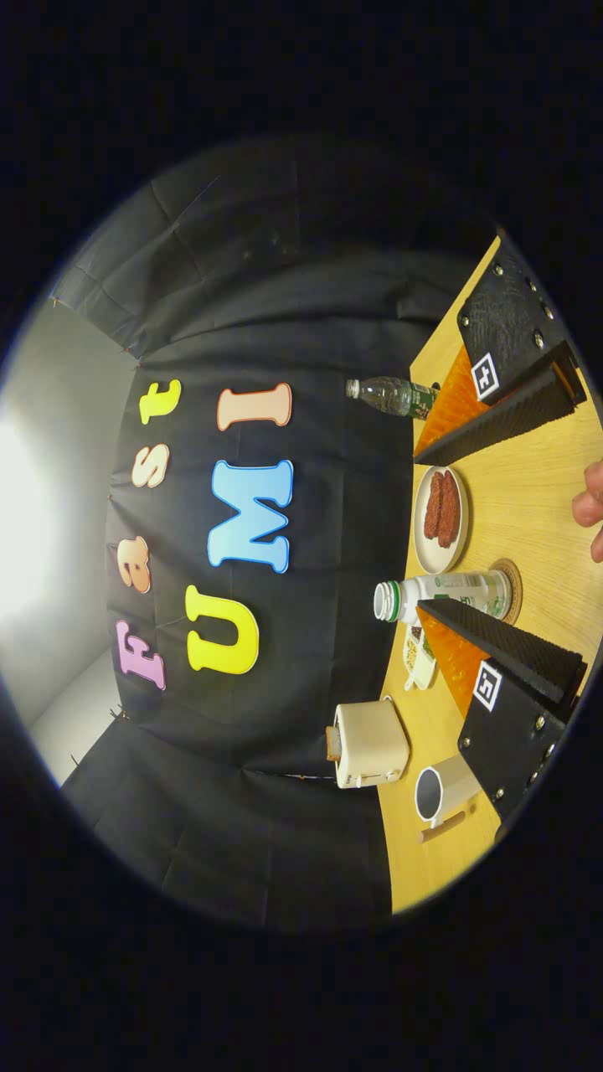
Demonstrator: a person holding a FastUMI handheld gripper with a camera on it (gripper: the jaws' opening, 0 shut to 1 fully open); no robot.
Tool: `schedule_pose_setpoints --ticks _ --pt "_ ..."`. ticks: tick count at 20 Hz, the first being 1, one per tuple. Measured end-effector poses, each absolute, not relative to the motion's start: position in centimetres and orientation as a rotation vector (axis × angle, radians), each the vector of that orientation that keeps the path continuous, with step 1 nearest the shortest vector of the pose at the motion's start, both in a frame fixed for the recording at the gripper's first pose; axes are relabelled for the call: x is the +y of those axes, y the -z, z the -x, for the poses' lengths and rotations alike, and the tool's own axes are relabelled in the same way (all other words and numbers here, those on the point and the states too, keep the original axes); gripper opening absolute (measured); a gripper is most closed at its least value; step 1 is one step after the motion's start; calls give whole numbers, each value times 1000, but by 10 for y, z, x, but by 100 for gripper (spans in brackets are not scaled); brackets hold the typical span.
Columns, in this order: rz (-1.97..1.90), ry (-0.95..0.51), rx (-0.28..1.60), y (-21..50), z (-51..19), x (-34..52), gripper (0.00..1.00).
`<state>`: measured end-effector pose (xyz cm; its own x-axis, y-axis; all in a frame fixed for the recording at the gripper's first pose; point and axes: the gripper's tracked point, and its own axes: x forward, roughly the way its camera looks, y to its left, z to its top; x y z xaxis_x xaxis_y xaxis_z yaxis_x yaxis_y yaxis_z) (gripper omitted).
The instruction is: Take the bottle from table, then pour the juice into the cup, finally place the bottle on the coaster
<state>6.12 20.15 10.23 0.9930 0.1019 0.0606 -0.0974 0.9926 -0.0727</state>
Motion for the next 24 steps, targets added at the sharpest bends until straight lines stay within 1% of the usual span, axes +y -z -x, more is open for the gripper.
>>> schedule_pose_setpoints --ticks 5,9,11,14,18,20,24 --pt "46 -74 -53 -112 -48 171 97" --pt "88 -67 -90 -149 -34 161 97" --pt "31 -116 -88 -167 -25 163 98" --pt "-135 -158 -65 -186 -25 141 95" --pt "-145 -126 -21 -162 -36 91 95" --pt "-134 -102 -19 -150 -39 67 98" --pt "-110 -72 -62 -112 -45 37 98"
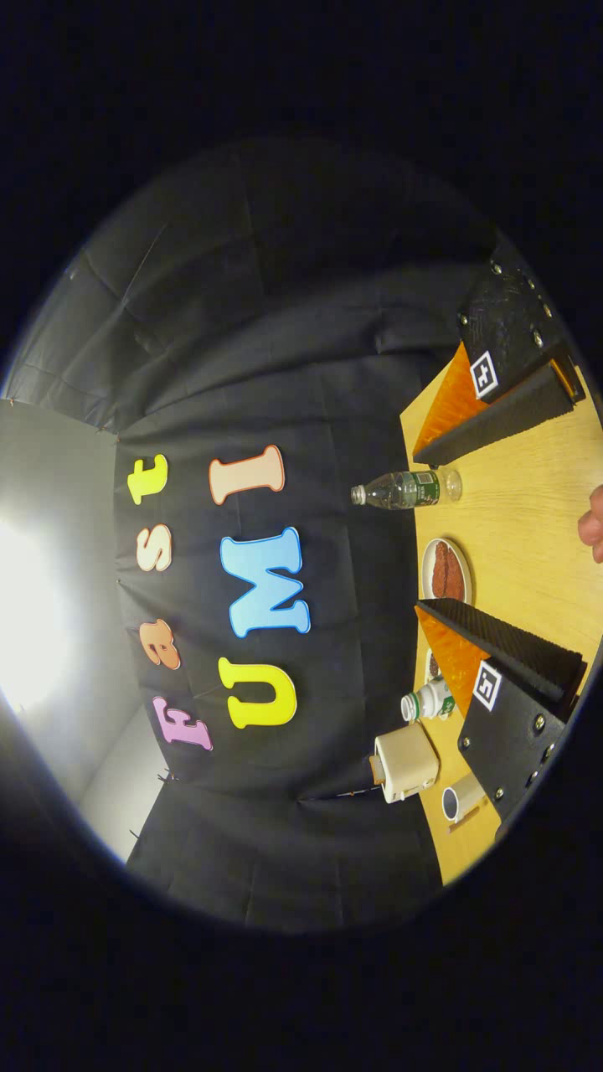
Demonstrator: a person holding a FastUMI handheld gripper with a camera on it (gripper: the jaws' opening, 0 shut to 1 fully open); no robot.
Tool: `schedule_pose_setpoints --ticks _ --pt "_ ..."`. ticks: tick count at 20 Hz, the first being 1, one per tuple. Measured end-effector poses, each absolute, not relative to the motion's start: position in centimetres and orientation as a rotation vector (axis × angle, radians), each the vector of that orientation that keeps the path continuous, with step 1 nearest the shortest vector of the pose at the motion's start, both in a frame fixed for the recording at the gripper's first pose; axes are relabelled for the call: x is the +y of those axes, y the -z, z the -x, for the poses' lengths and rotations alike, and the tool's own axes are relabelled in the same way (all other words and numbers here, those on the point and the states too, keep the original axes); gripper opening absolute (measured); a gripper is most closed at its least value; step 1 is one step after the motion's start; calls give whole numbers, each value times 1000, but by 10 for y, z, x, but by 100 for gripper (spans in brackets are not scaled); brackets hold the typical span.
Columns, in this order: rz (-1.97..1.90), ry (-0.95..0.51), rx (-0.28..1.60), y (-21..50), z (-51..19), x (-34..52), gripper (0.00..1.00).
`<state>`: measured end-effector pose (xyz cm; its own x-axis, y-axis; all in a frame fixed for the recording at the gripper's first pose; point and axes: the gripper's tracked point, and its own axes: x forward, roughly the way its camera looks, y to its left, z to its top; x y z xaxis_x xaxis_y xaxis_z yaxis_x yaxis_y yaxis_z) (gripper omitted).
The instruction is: Take the bottle from table, then pour the juice into the cup, finally place the bottle on the coaster
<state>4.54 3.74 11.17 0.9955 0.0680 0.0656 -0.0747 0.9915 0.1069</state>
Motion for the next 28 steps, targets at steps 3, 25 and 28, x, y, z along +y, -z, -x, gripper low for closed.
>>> schedule_pose_setpoints --ticks 3,25,28 --pt "-47 -53 -73 -81 -53 27 98" --pt "2 -5 1 -1 4 2 95" --pt "-2 -8 -1 -2 1 0 96"
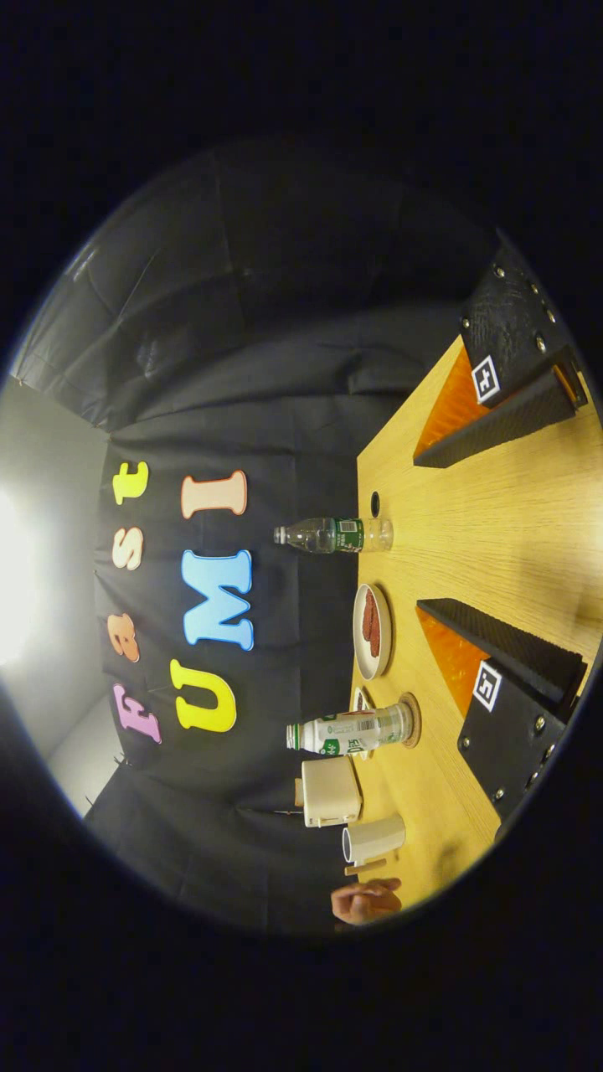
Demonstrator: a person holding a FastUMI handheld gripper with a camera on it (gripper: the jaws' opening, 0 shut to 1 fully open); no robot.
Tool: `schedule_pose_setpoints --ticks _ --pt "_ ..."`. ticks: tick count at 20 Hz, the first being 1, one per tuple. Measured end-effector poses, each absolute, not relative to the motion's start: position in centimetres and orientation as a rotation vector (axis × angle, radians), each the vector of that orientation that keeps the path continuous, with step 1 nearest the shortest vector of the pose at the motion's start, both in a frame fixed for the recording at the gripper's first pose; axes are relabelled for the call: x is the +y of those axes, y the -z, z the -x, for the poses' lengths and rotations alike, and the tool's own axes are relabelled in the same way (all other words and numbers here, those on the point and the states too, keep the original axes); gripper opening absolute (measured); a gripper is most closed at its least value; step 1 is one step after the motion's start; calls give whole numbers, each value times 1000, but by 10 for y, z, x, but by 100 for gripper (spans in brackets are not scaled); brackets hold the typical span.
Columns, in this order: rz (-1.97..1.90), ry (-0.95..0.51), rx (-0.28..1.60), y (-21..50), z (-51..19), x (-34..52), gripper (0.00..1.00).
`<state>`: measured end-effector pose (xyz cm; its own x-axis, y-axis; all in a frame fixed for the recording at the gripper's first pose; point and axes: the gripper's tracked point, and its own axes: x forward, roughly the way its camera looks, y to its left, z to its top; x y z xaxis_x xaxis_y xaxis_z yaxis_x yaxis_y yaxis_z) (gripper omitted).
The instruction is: Take the bottle from table, then pour the juice into the cup, finally place the bottle on the coaster
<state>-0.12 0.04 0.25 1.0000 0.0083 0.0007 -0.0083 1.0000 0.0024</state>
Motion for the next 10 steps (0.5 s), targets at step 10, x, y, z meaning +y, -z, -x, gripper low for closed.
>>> schedule_pose_setpoints --ticks 10 --pt "-5 -8 3 -1 1 0 96"
